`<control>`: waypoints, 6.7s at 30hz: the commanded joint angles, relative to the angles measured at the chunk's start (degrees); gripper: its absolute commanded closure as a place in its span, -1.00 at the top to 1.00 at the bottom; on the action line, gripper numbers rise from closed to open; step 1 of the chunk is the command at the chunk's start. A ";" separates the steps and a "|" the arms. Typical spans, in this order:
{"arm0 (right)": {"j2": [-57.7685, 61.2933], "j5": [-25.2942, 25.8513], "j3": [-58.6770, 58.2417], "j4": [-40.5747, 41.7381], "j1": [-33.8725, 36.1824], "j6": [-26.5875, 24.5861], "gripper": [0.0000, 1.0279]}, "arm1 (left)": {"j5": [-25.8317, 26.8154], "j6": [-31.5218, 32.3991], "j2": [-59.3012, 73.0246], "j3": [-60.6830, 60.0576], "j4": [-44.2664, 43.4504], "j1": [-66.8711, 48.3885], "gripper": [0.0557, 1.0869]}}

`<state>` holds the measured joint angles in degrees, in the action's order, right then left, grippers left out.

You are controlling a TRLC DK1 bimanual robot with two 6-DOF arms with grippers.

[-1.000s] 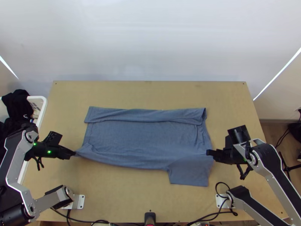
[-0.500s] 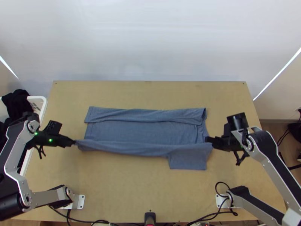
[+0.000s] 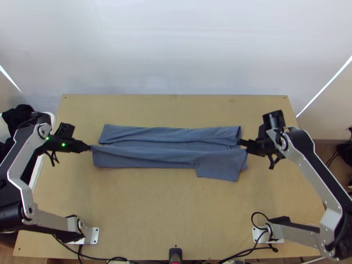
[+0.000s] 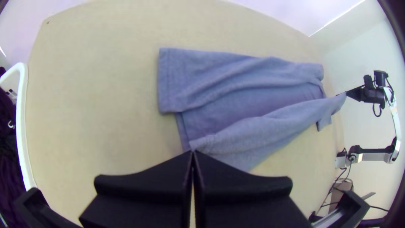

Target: Fold the t-shirt

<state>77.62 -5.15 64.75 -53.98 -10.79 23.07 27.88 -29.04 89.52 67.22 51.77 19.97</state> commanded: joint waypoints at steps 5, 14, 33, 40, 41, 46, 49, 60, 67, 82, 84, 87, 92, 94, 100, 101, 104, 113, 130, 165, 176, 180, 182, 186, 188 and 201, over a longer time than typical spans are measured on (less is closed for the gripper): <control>8.77 1.02 5.56 3.53 1.21 -0.48 -0.94 | -0.11 4.60 6.37 8.28 -2.99 -3.88 -0.93; 17.12 1.98 10.13 7.66 2.52 -0.22 -0.94 | -0.98 7.50 11.91 14.43 -4.66 -7.66 -0.93; 30.04 3.39 23.14 9.68 3.58 -0.04 -0.94 | -3.01 8.38 18.85 21.02 -4.83 -9.16 -0.93; 31.01 3.57 23.32 14.60 3.58 0.13 -0.74 | -3.01 9.70 20.00 19.79 -11.51 -9.16 0.96; 30.83 3.57 23.32 15.22 3.58 0.05 -0.59 | -3.01 9.88 20.44 20.05 -11.69 -9.07 0.91; 27.23 5.59 22.26 18.38 2.79 -0.57 0.12 | -0.02 16.03 18.94 17.68 -19.95 -6.96 0.91; 22.83 7.26 21.29 18.47 2.52 -1.27 0.28 | 2.27 17.35 16.04 15.04 -21.36 -4.94 0.91; 1.21 -1.71 10.22 15.74 2.00 0.57 0.28 | 6.49 4.08 14.11 0.37 -17.14 1.22 0.90; -0.37 -4.78 11.80 13.37 3.49 3.03 0.28 | 7.98 5.22 15.87 -1.57 -21.97 0.07 0.90; -0.90 -4.78 13.47 12.23 4.63 5.58 0.28 | 9.04 10.58 20.08 3.79 -21.71 -9.86 0.90; -0.98 -4.78 13.82 12.23 4.63 5.67 0.28 | 9.21 12.07 20.08 4.15 -21.71 -12.41 0.89; -0.90 -4.87 14.26 11.96 5.16 5.67 0.28 | 10.35 14.45 19.73 3.97 -21.80 -16.36 0.73; -0.90 -4.87 13.82 11.88 5.60 5.93 0.27 | 11.94 18.31 17.62 2.39 -27.07 -22.78 -0.05; -1.07 -4.87 13.65 11.88 5.60 6.11 0.27 | 12.20 21.13 17.01 2.30 -29.71 -23.57 -0.76; -2.30 -4.87 13.03 11.44 6.30 6.02 0.27 | 12.20 23.85 15.69 1.86 -29.27 -16.10 -0.93; -2.48 -5.14 12.68 11.35 6.74 6.02 0.27 | 12.29 22.62 15.25 2.12 -27.60 -13.46 -0.93; -3.01 -5.84 11.54 11.44 7.62 5.85 0.27 | 12.64 16.73 14.20 3.44 -20.92 -5.11 -0.93; -2.74 -6.54 10.75 12.40 6.57 6.64 0.27 | 12.55 3.46 16.48 10.47 -7.21 13.52 -0.93; -5.03 -6.63 9.16 12.40 5.43 8.48 0.27 | 11.94 29.74 3.65 16.89 -5.36 -26.03 -0.93; -7.49 -6.63 8.20 12.84 6.66 12.70 0.27 | 4.90 43.63 35.64 45.72 -10.72 -51.26 -0.93; -7.75 -6.63 1.78 16.97 4.63 13.76 0.27 | 11.58 58.74 33.27 52.22 -32.26 -54.16 0.91; -6.52 -6.63 -2.00 20.31 3.32 14.02 0.27 | 12.38 61.47 32.56 52.93 -34.28 -51.26 0.91; -5.55 -6.63 -2.52 21.02 2.96 14.02 0.27 | 12.38 59.45 32.21 52.22 -30.50 -48.88 0.91; -3.45 -6.72 -2.79 21.63 1.03 14.46 0.58 | 12.29 52.15 27.64 45.63 -24.61 -43.08 0.91; -0.72 -7.95 -2.79 21.63 -0.46 14.46 0.77 | 11.85 51.19 24.13 41.06 -24.52 -40.44 0.91; 25.12 -31.77 6.62 23.83 -0.46 12.79 0.88 | -4.24 39.14 4.09 26.03 -20.48 -29.46 0.91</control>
<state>91.05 -29.32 67.51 -31.40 -10.72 37.67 27.81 14.44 102.32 98.45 27.83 -16.40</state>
